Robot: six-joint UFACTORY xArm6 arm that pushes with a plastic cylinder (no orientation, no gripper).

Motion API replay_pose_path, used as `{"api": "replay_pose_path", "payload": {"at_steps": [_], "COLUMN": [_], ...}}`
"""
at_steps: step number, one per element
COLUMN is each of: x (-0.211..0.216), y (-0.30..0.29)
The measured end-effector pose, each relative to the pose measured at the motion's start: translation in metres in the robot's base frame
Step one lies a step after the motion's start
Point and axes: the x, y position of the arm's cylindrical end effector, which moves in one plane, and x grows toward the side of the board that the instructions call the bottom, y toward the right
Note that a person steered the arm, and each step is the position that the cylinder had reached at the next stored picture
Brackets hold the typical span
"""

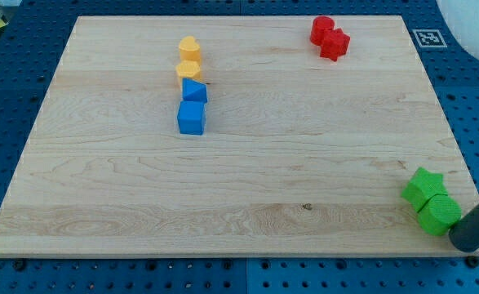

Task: Separate the green circle and the green star

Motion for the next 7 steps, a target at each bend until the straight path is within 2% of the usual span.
{"api": "replay_pose_path", "payload": {"at_steps": [2,5,6,7], "x": [-0.002,-0.06,-0.066,-0.053], "y": [-0.003,-0.003,-0.021,-0.029]}}
